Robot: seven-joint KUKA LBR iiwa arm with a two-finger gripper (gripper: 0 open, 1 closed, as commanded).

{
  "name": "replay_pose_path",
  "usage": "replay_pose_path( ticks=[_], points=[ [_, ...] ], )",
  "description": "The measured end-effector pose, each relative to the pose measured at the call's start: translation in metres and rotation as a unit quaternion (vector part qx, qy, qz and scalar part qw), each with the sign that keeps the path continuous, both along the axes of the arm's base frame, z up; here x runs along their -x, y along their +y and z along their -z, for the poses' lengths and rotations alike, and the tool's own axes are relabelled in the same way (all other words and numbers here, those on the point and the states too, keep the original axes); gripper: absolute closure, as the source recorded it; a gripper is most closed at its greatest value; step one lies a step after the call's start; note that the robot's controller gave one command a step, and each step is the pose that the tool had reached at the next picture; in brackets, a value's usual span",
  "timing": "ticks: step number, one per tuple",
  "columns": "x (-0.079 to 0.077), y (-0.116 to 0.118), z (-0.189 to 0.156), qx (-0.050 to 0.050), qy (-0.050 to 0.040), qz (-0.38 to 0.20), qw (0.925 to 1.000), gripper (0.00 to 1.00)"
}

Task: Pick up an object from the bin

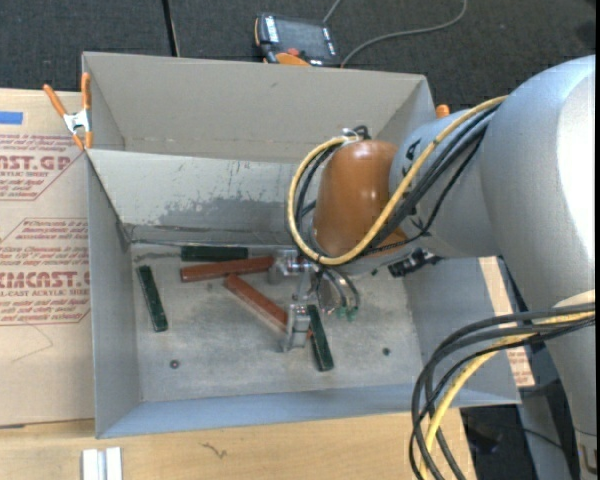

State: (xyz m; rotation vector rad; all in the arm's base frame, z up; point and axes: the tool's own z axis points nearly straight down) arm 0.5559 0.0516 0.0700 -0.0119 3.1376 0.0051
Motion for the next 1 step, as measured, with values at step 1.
replay_pose_path(
  ticks=[1],
  points=[
    [0.0014,-0.0027,-0.0001,0.001,0.0010,0.001,1.0000,1.00]
  ],
)
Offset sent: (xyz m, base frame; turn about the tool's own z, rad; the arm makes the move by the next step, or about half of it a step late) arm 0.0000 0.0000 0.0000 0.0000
